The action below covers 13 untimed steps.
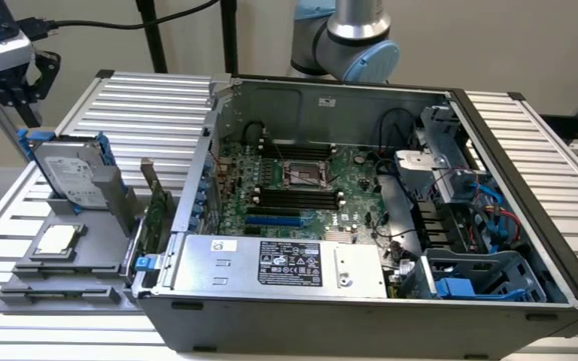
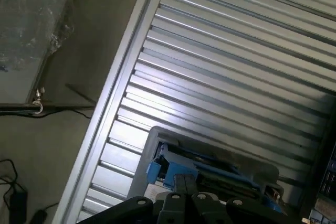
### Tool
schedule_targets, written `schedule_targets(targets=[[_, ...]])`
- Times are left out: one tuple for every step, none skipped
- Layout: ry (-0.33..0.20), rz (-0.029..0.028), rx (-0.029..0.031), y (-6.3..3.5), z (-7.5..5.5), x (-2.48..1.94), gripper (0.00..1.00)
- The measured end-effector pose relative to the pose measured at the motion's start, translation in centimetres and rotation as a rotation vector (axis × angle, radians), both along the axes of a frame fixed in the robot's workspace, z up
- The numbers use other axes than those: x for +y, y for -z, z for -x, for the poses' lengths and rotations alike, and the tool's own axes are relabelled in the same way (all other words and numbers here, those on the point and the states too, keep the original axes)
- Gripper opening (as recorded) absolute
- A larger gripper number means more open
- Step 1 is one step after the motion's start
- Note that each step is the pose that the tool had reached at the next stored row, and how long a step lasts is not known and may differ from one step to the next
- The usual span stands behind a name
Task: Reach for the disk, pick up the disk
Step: 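Pick up the disk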
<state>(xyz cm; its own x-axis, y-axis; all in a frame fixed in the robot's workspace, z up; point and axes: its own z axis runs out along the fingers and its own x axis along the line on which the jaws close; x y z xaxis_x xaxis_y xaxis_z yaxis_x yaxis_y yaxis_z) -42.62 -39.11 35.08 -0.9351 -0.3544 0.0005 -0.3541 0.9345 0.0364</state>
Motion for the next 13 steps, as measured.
schedule_targets(targets=[[-0.018, 0.0000, 0.0000, 0.00, 0.00, 0.00, 0.11], [-0.036, 0.0000, 0.0000, 0.00, 0.00, 0.00, 0.11], [-0.053, 0.0000, 0.0000, 0.00, 0.00, 0.00, 0.11], [-0.072, 0.0000, 0.0000, 0.00, 0.00, 0.00, 0.11], [-0.090, 0.0000, 0.0001, 0.00, 0.00, 0.00, 0.11], [-0.109, 0.0000, 0.0000, 0.00, 0.00, 0.00, 0.11], [-0.127, 0.0000, 0.0000, 0.00, 0.00, 0.00, 0.11], [-0.145, 0.0000, 0.0000, -0.01, 0.00, 0.00, 0.11], [-0.163, 0.0000, 0.0000, 0.00, 0.00, 0.00, 0.11], [-0.181, 0.0000, 0.0001, -0.01, 0.00, 0.00, 0.11], [-0.200, -0.0001, 0.0000, -0.01, 0.00, 0.00, 0.11], [-0.217, -0.0001, 0.0000, -0.01, 0.00, 0.00, 0.11], [-0.235, 0.0000, 0.0001, -0.02, 0.00, 0.00, 0.11]])
